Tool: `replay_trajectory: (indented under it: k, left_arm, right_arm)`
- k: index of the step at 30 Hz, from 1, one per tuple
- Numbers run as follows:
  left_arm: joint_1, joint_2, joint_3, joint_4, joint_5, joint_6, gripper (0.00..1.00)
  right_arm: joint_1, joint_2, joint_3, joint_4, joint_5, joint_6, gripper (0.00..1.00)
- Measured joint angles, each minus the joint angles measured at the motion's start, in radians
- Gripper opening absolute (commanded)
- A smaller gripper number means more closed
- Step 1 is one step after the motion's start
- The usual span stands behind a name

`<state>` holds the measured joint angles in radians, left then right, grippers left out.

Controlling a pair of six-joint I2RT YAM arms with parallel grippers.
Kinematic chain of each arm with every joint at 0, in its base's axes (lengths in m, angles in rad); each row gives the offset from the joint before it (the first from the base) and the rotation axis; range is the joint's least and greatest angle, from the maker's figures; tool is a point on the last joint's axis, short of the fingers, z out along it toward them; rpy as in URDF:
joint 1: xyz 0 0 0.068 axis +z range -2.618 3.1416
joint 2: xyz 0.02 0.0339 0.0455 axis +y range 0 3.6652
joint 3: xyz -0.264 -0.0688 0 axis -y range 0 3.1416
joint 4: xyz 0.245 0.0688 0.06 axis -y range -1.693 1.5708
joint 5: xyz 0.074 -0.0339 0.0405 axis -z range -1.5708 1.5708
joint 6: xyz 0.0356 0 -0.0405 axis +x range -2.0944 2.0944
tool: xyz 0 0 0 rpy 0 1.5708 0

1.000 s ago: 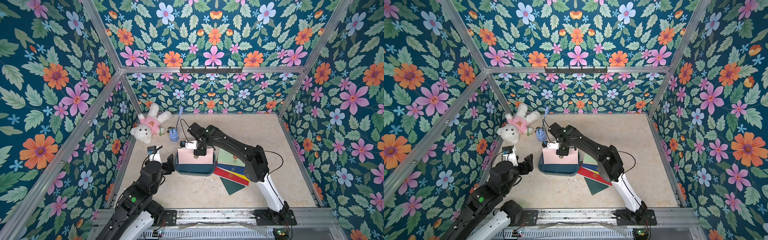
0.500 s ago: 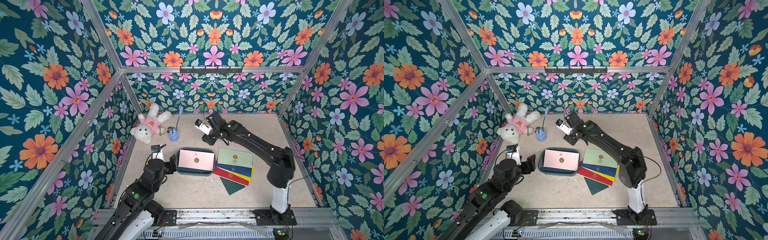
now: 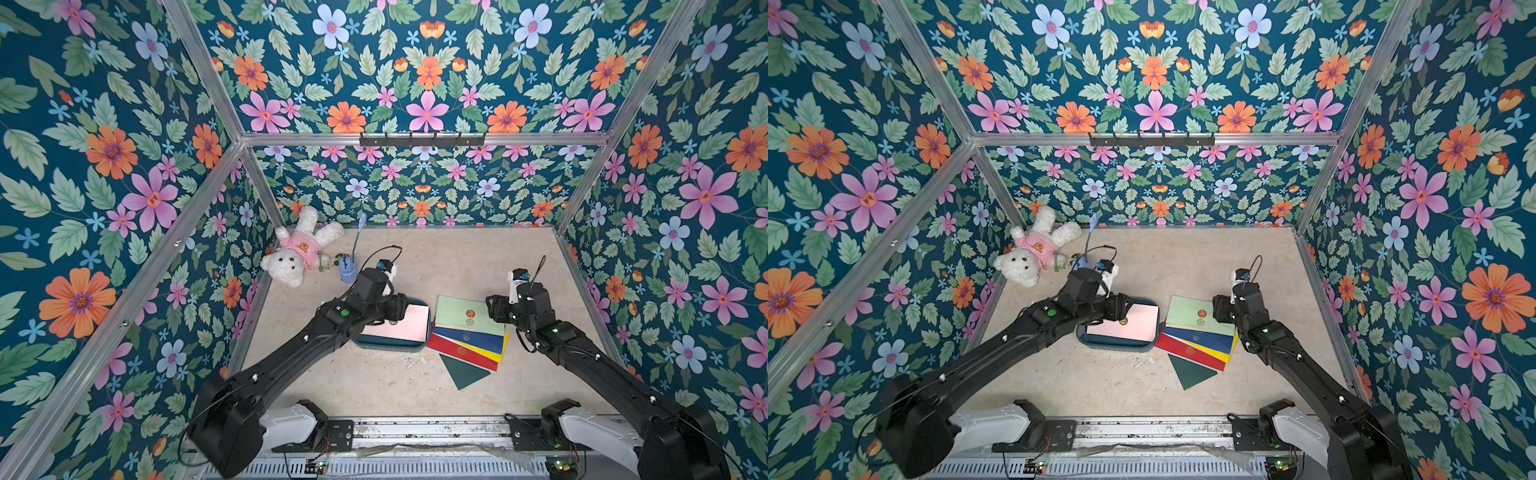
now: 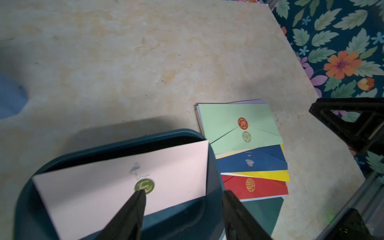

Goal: Put the sealed envelopes into the storage box
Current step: Place the envelope in the storage box.

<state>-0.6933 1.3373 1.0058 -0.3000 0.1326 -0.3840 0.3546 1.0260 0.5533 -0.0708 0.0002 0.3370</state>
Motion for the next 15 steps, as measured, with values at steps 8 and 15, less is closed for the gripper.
replay_trajectory:
  k: [8,15]
  left_arm:
    - [-0.035,0.496,0.456,-0.031,0.088,0.048,0.64]
    - [-0.035,0.773,0.750,-0.140,0.127,0.097,0.61]
  right_arm:
    - [-0.047,-0.050,-0.078,0.007,-0.044,0.145,0.70]
    - [-0.054,-0.018,-0.077,0.005,-0.087,0.226,0.69]
